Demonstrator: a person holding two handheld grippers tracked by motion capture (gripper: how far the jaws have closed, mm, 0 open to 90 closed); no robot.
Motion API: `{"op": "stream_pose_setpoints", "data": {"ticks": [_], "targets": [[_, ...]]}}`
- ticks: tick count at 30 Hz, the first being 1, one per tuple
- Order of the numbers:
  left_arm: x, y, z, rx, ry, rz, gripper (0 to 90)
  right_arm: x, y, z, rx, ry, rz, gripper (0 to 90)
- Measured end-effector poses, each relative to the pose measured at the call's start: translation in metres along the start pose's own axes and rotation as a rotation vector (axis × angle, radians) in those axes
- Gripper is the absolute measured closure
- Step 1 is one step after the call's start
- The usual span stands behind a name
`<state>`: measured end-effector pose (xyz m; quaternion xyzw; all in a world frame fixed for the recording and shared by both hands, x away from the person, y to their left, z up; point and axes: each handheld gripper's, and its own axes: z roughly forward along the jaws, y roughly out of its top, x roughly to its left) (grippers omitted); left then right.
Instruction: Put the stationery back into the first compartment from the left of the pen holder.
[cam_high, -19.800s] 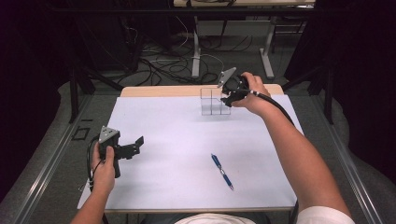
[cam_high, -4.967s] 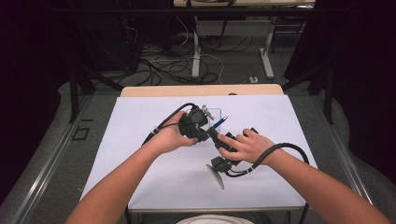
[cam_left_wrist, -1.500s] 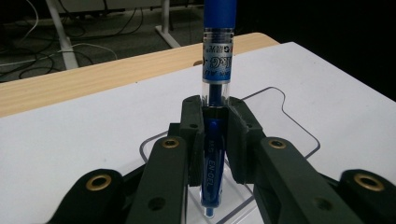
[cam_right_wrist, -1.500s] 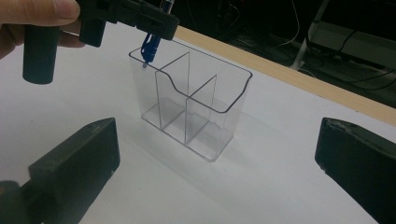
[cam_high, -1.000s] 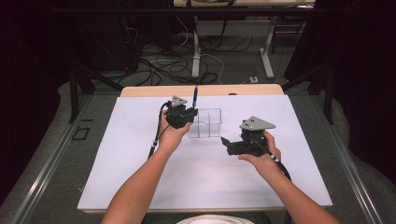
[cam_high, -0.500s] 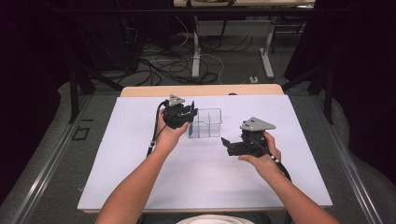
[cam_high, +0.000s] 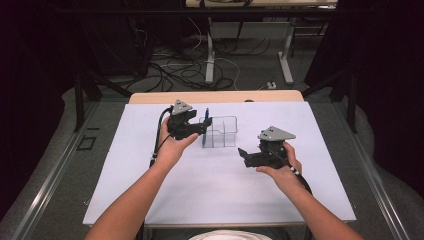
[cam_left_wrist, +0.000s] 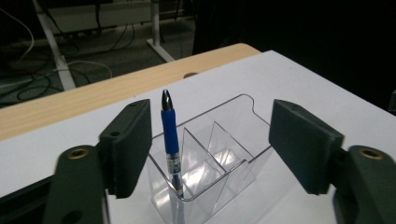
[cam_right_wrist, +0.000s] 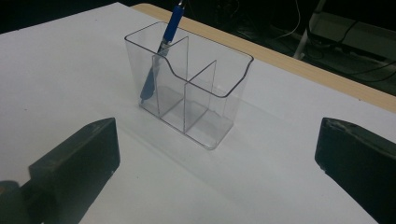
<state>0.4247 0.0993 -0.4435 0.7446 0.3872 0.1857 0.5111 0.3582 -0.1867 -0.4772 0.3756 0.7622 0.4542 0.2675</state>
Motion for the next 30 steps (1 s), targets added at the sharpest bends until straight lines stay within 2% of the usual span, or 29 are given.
{"op": "stream_pose_setpoints", "data": {"ticks": [1, 5, 7, 9, 11, 16, 22, 25, 30], "targets": [[-0.001, 0.001, -0.003, -0.005, 0.002, 0.000, 28.5, 0.000, 0.000, 0.000, 0.001, 0.004, 0.003, 0.0], [-0.005, 0.006, -0.017, -0.015, 0.055, 0.039, 25.0, -0.002, 0.000, -0.001, -0.001, 0.001, 0.000, 0.0], [-0.005, 0.007, -0.023, -0.020, 0.045, 0.035, 23.8, -0.003, 0.000, -0.001, 0.001, 0.006, 0.001, 0.0], [-0.005, 0.008, -0.030, -0.018, 0.052, 0.035, 23.5, -0.003, 0.000, -0.001, 0.002, 0.002, 0.000, 0.0], [-0.005, 0.008, -0.036, -0.021, 0.039, 0.008, 22.7, -0.003, 0.000, -0.001, 0.004, 0.006, 0.004, 0.0], [-0.003, 0.003, -0.050, -0.020, 0.034, -0.020, 19.8, -0.003, -0.001, -0.001, -0.001, 0.006, 0.001, 0.0], [0.004, -0.009, -0.067, -0.025, 0.061, -0.048, 12.5, -0.003, -0.001, -0.001, 0.000, 0.004, 0.003, 0.0], [0.012, -0.016, -0.075, -0.024, 0.072, -0.077, 5.2, -0.003, 0.000, -0.001, 0.003, 0.006, 0.004, 0.0], [0.026, -0.031, -0.088, -0.032, 0.099, -0.119, 0.1, -0.005, 0.000, -0.002, 0.000, 0.001, 0.002, 0.0]]}}
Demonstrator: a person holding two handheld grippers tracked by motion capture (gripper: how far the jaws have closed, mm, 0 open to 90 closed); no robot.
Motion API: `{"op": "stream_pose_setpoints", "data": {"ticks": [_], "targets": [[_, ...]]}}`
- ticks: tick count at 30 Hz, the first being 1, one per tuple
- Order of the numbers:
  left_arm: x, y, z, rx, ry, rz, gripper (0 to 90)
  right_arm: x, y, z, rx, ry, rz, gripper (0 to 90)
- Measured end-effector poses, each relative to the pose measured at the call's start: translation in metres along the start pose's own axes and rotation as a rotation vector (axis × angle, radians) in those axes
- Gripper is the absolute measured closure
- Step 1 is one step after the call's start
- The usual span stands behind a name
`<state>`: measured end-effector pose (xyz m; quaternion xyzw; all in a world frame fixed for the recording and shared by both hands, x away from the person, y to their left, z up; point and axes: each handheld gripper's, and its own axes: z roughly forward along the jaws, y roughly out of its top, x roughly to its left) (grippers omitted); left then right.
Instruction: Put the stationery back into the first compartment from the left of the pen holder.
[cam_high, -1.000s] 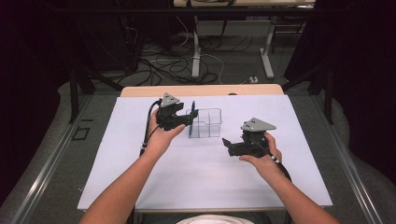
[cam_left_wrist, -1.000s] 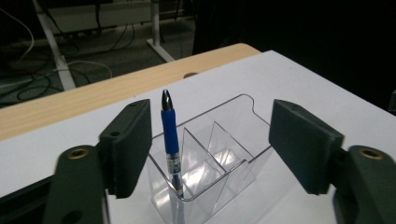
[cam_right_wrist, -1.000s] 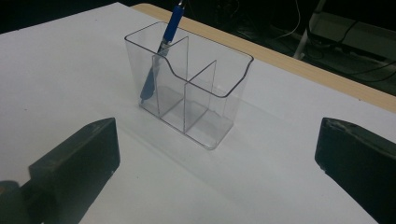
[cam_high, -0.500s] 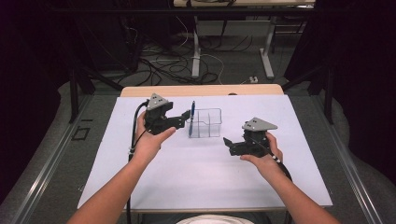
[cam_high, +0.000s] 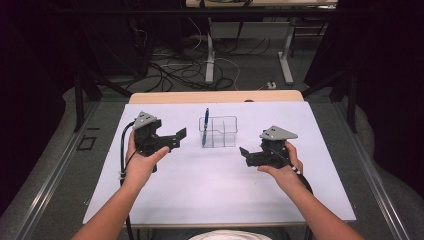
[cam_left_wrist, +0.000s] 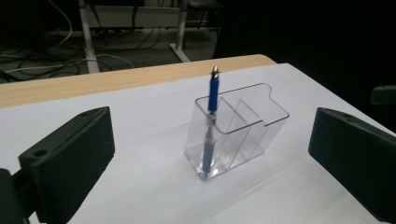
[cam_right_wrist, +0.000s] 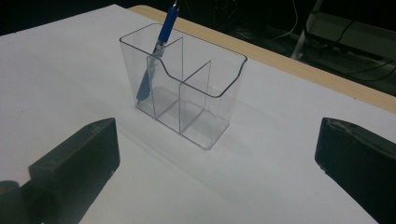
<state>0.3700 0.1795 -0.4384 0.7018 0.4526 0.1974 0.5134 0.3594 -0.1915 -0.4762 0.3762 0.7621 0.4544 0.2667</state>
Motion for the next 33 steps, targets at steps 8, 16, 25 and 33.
{"op": "stream_pose_setpoints", "data": {"ticks": [8, 16, 25, 33], "targets": [[0.031, -0.027, -0.015, -0.001, 0.068, -0.069, 0.1, -0.003, -0.001, -0.001, -0.001, -0.014, 0.022, 0.0], [0.056, -0.053, -0.021, 0.033, 0.106, -0.078, 0.1, -0.004, -0.002, 0.000, 0.007, -0.017, 0.026, 0.0], [0.067, -0.068, -0.022, 0.053, 0.141, -0.053, 0.1, -0.006, -0.005, 0.001, 0.013, -0.017, 0.025, 0.0], [0.077, -0.081, -0.020, 0.075, 0.161, -0.044, 0.1, -0.006, -0.007, 0.002, 0.019, -0.016, 0.031, 0.0]]}}
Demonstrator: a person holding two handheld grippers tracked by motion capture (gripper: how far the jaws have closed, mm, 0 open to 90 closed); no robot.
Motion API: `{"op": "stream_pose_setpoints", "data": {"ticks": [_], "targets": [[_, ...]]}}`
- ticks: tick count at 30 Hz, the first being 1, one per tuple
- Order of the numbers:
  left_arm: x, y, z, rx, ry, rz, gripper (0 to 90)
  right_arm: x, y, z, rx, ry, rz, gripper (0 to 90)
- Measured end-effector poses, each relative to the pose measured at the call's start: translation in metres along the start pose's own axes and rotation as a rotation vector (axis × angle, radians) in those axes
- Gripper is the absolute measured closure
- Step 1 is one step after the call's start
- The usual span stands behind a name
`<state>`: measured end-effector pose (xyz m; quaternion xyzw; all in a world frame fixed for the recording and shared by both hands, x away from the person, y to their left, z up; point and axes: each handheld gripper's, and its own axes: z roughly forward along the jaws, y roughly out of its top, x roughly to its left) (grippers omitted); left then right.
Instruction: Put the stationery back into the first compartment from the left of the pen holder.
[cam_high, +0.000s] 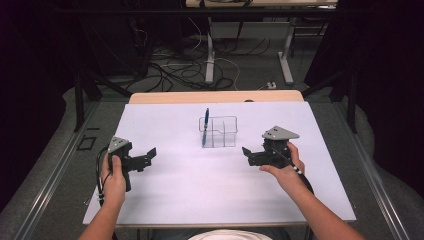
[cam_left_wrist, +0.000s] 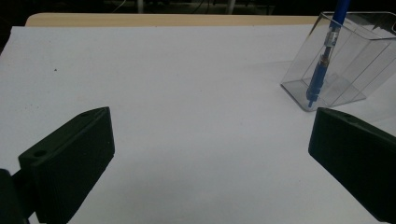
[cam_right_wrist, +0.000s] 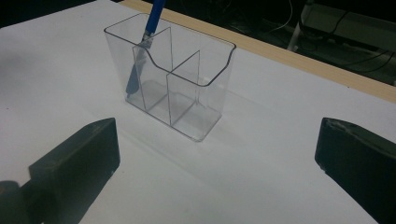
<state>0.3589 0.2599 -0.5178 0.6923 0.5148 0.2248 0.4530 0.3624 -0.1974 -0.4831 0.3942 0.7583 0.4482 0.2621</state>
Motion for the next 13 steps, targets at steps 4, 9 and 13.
{"op": "stream_pose_setpoints", "data": {"ticks": [4, 9, 13], "targets": [[0.0031, -0.0035, 0.0017, 0.004, 0.007, -0.006, 0.1, -0.0004, -0.0016, 0.0020, 0.003, -0.009, 0.000, 0.0], [0.0068, -0.0053, 0.0018, 0.005, 0.014, -0.016, 0.1, -0.0014, -0.0024, 0.0017, 0.015, -0.010, 0.003, 0.0], [0.0088, -0.0067, 0.0025, 0.010, 0.019, -0.029, 0.2, -0.0024, -0.0031, 0.0027, 0.017, -0.012, -0.001, 0.0]]}}
